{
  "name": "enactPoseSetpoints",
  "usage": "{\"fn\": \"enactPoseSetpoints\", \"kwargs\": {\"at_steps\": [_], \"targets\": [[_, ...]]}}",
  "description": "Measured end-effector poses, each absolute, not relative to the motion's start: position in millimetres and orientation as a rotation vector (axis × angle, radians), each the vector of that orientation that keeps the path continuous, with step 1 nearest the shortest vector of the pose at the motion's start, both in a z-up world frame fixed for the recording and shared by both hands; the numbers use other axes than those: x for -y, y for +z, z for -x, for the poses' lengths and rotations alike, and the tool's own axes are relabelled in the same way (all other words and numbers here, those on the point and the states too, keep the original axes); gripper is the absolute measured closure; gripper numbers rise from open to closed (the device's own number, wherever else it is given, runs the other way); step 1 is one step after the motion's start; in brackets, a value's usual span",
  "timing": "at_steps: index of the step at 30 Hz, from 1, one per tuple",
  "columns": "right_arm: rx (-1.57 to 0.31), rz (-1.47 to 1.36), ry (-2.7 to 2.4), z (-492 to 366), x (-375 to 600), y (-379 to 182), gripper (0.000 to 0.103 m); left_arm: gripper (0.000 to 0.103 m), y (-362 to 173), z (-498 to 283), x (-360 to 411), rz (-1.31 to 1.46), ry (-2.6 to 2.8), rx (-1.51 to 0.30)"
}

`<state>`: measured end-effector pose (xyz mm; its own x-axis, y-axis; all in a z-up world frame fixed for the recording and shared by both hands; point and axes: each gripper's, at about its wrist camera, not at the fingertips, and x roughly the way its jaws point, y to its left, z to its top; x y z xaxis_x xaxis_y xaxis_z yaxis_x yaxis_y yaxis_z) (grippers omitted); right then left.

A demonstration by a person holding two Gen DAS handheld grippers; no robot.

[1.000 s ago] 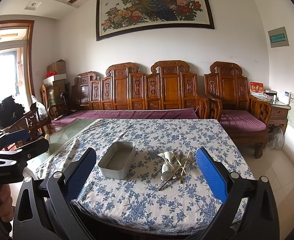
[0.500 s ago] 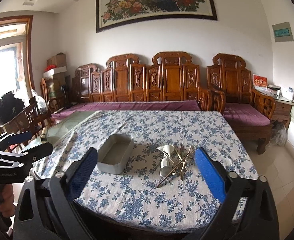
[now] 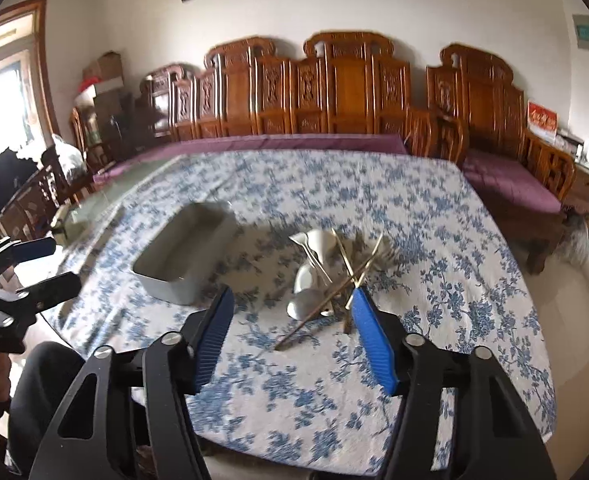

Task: Organize utensils
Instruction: 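Move the left tool down over the utensil pile toward the white fork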

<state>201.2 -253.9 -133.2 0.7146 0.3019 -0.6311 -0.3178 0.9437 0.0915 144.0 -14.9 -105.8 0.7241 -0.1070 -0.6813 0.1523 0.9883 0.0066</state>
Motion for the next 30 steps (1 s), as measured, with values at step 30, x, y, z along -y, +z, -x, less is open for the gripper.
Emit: {"fn": "enactPoseSetpoints", "kwargs": {"at_steps": [30], "targets": [[-1.0,-0.069,0.276,-337.3,242.2,-274.7,0.08,0.007,-185.0,-201.2,43.7,-0.101,-0.192,-0.898]]}}
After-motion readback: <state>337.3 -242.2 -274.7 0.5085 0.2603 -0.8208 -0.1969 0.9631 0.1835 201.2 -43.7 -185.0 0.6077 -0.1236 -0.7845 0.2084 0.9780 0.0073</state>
